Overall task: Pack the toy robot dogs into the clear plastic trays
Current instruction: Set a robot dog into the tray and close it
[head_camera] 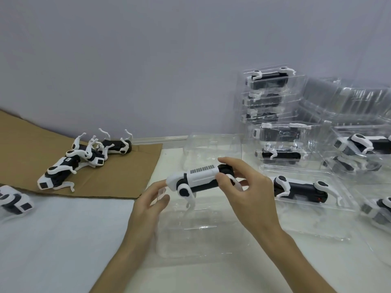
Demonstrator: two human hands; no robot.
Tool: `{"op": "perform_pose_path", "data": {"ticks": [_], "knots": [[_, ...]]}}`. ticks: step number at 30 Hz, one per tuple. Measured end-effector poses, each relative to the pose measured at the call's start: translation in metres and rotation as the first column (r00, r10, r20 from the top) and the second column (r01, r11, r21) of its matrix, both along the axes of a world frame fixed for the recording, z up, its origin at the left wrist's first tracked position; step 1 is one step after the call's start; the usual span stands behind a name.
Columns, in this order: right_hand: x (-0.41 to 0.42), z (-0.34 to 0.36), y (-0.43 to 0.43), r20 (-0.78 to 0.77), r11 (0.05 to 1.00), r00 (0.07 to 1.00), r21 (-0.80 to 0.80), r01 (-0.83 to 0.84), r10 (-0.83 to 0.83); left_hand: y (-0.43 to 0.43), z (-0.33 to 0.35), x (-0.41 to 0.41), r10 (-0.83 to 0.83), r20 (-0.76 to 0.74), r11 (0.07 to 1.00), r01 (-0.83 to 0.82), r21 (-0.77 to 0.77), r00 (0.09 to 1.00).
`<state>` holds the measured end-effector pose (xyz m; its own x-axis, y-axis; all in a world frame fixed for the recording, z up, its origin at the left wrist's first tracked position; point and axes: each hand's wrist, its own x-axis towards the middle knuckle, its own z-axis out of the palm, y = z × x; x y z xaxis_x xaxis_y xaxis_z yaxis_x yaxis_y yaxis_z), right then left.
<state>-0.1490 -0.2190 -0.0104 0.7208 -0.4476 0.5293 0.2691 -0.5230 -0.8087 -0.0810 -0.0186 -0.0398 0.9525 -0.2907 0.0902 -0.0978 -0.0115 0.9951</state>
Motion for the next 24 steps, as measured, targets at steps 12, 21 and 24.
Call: {"op": "perform_pose_path", "data": {"ticks": [12,21,24], "knots": [[-0.0027,-0.0040,0.0051,-0.279,0.993,0.958,-0.114,0.040,-0.071,-0.0038,-0.0031,0.0032,0.024,-0.011,0.999,-0.023,0.044,1.000],[0.0002,-0.0061,-0.0018,-0.384,0.973,0.917,-0.232,0.014,-0.105,-0.0065,-0.0055,-0.0013,-0.045,-0.008,0.999,0.045,-0.011,0.999],[0.0018,-0.0065,-0.0034,-0.393,0.962,0.907,-0.271,0.046,-0.153,-0.0041,-0.0041,-0.0011,-0.063,0.008,0.998,0.062,0.033,0.998]]}}
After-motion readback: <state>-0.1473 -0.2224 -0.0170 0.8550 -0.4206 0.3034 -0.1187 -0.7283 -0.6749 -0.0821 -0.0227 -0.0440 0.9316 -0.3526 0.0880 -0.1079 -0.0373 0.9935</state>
